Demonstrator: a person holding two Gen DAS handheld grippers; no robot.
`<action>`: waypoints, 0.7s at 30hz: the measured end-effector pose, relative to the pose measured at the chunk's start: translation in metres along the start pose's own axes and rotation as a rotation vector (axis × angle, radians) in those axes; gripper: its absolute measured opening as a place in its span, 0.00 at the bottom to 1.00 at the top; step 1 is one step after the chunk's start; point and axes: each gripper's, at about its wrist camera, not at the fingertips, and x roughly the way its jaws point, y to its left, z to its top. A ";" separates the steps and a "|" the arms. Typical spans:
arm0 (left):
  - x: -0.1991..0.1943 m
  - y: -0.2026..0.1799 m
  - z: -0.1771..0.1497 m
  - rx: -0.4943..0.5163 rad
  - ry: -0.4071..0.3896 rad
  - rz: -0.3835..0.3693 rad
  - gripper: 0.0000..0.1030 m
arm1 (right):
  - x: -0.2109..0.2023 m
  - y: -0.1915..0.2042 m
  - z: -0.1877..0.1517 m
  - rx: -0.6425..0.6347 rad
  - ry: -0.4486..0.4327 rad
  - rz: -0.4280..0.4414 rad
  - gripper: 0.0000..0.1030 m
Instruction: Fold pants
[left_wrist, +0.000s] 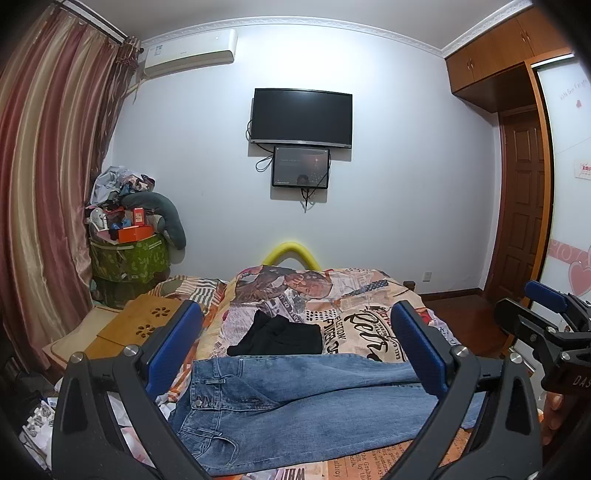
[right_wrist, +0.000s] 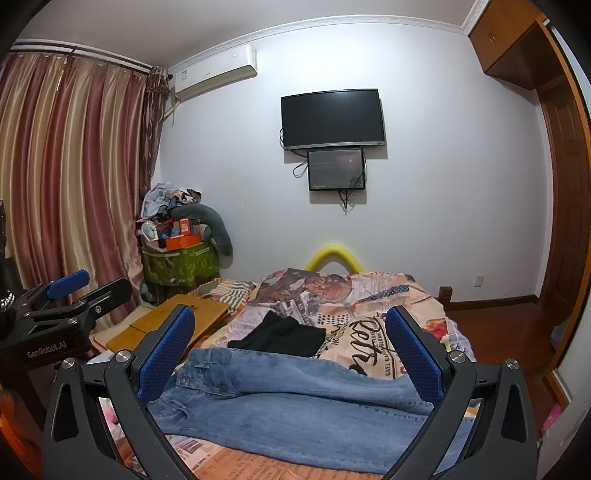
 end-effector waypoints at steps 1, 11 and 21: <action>-0.001 0.000 0.000 -0.001 -0.001 0.001 1.00 | 0.000 0.000 0.000 0.001 0.001 -0.001 1.00; 0.002 -0.001 -0.001 -0.005 0.003 -0.005 1.00 | -0.001 0.001 -0.001 -0.001 -0.002 -0.009 1.00; 0.002 0.001 0.001 0.003 0.001 -0.008 1.00 | -0.002 0.000 0.001 0.003 0.000 -0.010 1.00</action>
